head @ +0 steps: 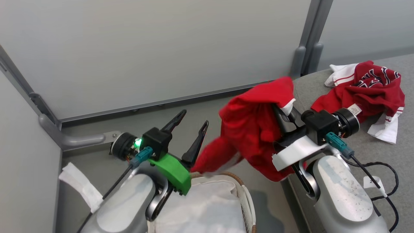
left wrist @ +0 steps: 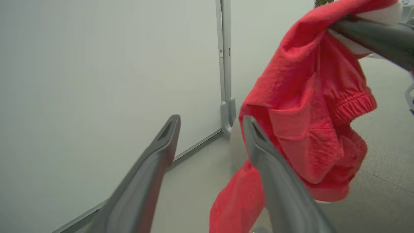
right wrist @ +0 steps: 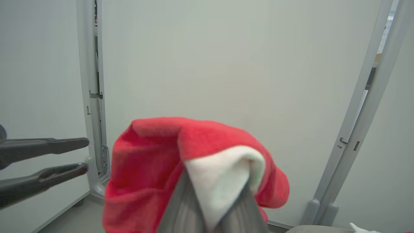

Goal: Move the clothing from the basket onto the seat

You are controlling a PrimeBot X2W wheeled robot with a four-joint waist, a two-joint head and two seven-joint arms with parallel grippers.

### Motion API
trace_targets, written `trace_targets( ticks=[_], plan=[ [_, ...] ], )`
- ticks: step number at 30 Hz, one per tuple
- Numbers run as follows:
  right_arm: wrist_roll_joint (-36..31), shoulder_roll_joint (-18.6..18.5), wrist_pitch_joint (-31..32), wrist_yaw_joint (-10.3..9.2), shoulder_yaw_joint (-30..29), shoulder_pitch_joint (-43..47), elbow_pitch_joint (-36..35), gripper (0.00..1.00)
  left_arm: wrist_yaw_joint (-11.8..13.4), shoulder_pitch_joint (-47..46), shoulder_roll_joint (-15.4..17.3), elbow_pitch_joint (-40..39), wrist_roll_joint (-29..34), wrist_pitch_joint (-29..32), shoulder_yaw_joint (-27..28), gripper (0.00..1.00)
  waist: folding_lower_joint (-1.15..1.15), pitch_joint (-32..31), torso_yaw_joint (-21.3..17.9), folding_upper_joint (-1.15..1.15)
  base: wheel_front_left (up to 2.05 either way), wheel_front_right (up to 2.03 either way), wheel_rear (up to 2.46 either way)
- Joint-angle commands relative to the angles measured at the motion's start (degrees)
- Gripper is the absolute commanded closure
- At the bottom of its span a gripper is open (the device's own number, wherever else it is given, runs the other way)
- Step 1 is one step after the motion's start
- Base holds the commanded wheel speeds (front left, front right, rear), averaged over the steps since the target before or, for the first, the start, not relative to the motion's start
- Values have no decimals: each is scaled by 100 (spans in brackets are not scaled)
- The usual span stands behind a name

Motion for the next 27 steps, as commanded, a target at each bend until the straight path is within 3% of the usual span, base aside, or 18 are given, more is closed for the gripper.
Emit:
trace_targets(
  ticks=[1, 9, 18, 27],
  plan=[
    [-33, -18, -14, -8, -48, 110, -41, 100, -31, 270, -27, -55, 8, -22, 134, 0, 0, 16, -4, 0, 0, 0, 0],
    [-72, -18, -14, -8, -252, 371, -38, 100, -190, 1454, -227, -198, 224, -26, 836, 0, 0, 56, -15, 0, 0, 0, 0],
    [-71, -18, -14, -8, -368, 422, 23, 100, -307, 1965, -508, -268, 654, -27, 1361, 0, 0, 73, -71, 0, 0, 0, 0],
    [-72, -20, -14, -8, -486, 320, -12, 100, -344, 2125, -736, -389, 1021, -21, 1559, 0, 0, 164, -612, 0, 0, 0, 0]
  ],
)
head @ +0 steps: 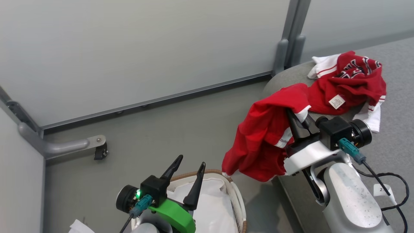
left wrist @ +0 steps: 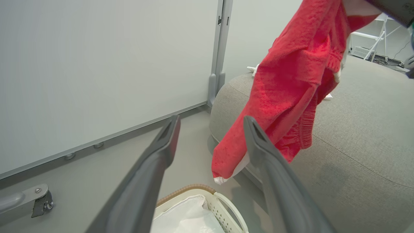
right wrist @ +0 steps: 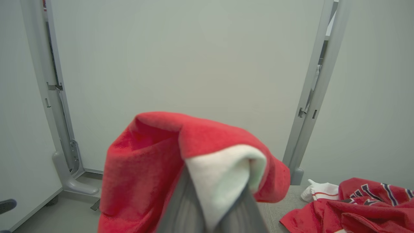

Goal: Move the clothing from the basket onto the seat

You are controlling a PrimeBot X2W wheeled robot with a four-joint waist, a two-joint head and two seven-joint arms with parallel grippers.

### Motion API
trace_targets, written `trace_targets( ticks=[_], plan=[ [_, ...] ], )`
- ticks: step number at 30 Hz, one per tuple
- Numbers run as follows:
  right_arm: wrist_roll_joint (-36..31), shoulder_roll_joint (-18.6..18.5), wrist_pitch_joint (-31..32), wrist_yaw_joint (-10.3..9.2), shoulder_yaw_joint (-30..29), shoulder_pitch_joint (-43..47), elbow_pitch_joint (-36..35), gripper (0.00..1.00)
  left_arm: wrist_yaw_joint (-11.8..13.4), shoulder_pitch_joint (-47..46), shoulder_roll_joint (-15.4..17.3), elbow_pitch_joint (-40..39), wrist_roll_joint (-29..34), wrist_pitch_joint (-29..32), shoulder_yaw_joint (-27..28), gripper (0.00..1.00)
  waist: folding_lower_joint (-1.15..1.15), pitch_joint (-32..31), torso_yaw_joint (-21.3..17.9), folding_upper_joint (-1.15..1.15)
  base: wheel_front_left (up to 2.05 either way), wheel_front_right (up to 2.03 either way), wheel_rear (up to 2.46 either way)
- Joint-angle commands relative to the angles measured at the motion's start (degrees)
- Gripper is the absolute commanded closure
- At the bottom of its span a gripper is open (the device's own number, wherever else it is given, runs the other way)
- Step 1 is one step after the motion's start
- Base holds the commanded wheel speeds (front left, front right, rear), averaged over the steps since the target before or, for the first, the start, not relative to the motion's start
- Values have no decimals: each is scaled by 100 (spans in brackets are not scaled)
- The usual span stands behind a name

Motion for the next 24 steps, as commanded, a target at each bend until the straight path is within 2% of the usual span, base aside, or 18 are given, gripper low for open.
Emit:
trace_targets(
  ticks=[1, 9, 14, 19, 24],
  plan=[
    [-27, -23, -14, -8, -32, 0, -18, 100, -22, 78, -28, -23, 56, -6, 6, 0, 0, 69, -334, 0, 0, 0, 0],
    [-92, -18, -14, -8, -363, 102, -19, 100, -22, 5, -69, -109, 113, -6, -182, 0, 0, 240, -1087, 0, 0, 0, 0],
    [-118, -18, -14, -8, -531, 88, -43, 100, -23, -107, -50, -148, 134, -6, -298, 0, 0, 365, -1387, 0, 0, 0, 0],
    [-177, -18, -14, -8, -656, -62, -39, 100, -23, -222, -21, -178, 164, -6, -438, 0, 0, 552, -1444, 0, 0, 0, 0],
    [-320, -18, -14, -8, -911, -556, 50, 100, -23, -401, 54, -235, 195, -6, -567, 0, 0, 891, -1268, 0, 0, 0, 0]
  ],
)
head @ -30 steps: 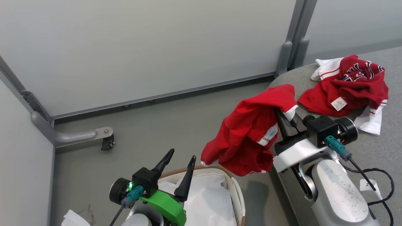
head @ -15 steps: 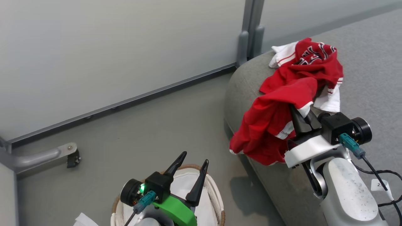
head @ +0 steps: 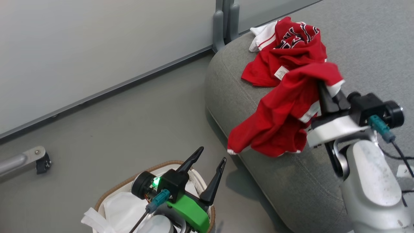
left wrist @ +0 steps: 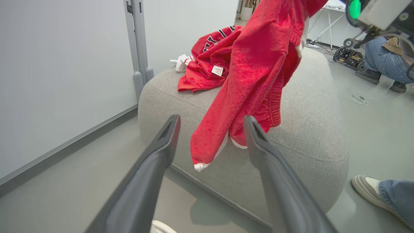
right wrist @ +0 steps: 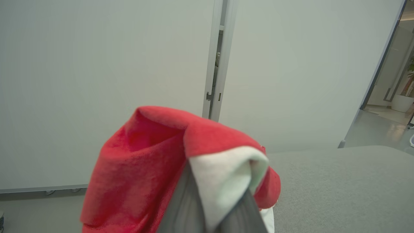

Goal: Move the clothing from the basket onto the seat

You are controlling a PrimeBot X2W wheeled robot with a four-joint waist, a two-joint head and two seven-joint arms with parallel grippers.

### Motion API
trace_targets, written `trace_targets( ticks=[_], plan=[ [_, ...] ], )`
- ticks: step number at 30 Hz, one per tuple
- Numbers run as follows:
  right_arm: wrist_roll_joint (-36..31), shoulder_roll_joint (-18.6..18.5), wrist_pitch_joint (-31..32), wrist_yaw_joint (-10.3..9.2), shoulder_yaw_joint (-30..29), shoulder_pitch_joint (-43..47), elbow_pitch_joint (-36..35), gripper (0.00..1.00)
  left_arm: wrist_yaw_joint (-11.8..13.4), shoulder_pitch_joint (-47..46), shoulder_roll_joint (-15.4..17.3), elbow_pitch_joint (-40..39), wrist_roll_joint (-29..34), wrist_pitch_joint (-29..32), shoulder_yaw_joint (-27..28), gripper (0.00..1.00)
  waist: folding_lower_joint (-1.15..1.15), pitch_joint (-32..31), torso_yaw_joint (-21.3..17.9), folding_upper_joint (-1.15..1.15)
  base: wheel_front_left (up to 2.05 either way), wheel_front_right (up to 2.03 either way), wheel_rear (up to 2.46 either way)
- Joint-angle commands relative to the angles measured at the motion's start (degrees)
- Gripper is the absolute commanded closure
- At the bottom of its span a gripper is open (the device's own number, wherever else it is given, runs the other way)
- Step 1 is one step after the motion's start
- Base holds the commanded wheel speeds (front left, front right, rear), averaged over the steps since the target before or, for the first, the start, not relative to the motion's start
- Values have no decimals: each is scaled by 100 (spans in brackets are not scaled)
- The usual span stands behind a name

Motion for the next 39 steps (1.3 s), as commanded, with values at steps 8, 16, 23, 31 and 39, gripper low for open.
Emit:
trace_targets(
  ticks=[8, 16, 23, 31, 39],
  plan=[
    [-616, -116, -14, -8, -766, -1866, 263, 100, -16, -460, 232, -99, 106, -5, -67, 0, 0, 1111, 608, 0, 0, 0, 0],
    [-914, -835, -13, -8, -1777, -3626, 936, 100, -16, -806, 374, -406, 265, -5, 79, 0, 0, 2039, 1027, 0, 0, 0, 0],
    [-1167, -1305, -14, -8, -2458, -3807, 1814, 100, -16, -986, 429, -673, 422, -5, 232, 0, 0, 2594, 1195, 0, 0, 0, 0],
    [-1270, -1262, -13, -8, -3228, -3126, 2584, 100, -16, -1094, 530, -783, 551, -6, 351, 0, 0, 2956, 1080, 0, 0, 0, 0],
    [-1256, -1012, -14, -8, -3551, -2696, 2797, 100, -16, -1072, 679, -667, 594, -6, 334, 0, 0, 2954, 802, 0, 0, 0, 0]
  ],
)
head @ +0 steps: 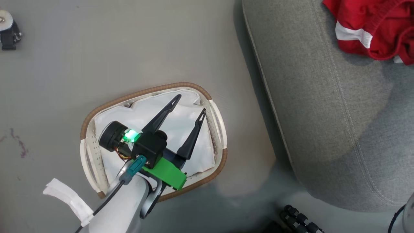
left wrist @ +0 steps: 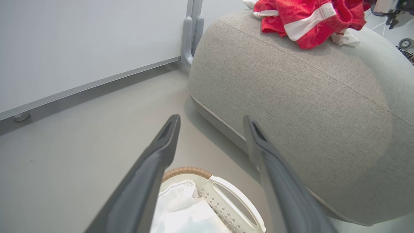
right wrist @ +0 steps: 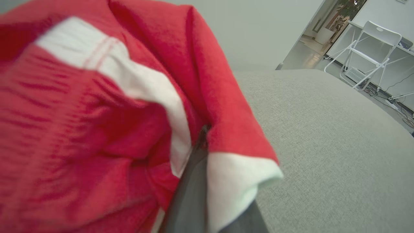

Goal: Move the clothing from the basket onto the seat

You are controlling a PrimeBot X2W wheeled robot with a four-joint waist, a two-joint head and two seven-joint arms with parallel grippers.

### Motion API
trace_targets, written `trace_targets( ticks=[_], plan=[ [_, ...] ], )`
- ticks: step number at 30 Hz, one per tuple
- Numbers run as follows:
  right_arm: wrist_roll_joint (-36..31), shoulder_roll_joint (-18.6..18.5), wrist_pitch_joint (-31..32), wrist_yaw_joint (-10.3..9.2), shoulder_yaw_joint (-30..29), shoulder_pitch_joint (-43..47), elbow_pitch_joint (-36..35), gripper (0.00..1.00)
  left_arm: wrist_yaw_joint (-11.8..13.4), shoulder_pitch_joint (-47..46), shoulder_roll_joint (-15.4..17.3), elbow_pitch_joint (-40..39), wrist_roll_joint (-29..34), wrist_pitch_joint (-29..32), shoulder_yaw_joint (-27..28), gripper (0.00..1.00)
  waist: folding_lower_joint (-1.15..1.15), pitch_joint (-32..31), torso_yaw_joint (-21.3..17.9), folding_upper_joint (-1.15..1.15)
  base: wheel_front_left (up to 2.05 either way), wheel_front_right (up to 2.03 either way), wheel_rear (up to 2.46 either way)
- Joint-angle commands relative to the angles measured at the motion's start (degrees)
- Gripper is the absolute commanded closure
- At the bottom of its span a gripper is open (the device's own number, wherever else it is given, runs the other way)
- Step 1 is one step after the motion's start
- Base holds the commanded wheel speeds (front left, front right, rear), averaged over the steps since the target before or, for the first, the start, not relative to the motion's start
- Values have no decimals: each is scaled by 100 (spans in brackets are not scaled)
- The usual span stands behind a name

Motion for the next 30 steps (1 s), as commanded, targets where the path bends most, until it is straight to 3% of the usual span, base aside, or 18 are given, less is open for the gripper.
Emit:
trace_targets(
  ticks=[1, 2, 3, 16, 30],
  plan=[
    [41, 37, -14, -8, 9, 158, -11, 62, -16, -42, 68, 29, 29, -4, 0, 0, -1, -80, -132, 0, 0, 0, 0],
    [51, 55, -14, -8, 25, 203, -41, 42, -16, -28, 76, 38, 23, -5, -11, 0, -1, -111, -157, 0, 0, 0, 0],
    [78, 102, -14, -8, 49, 271, -93, 0, -16, -12, 87, 46, 16, -5, -17, 0, -1, -149, -189, 0, 0, 0, 0],
    [684, 325, -13, -8, 691, 1466, -642, 0, -17, 221, -30, 47, -144, -4, 54, 0, -1, -820, -388, 0, 0, 0, 0],
    [789, -270, -14, -8, 1558, 1786, -1254, 0, -17, 759, -529, -83, -378, -5, 764, 0, -1, -2165, 183, 0, 0, 0, 0]
  ],
)
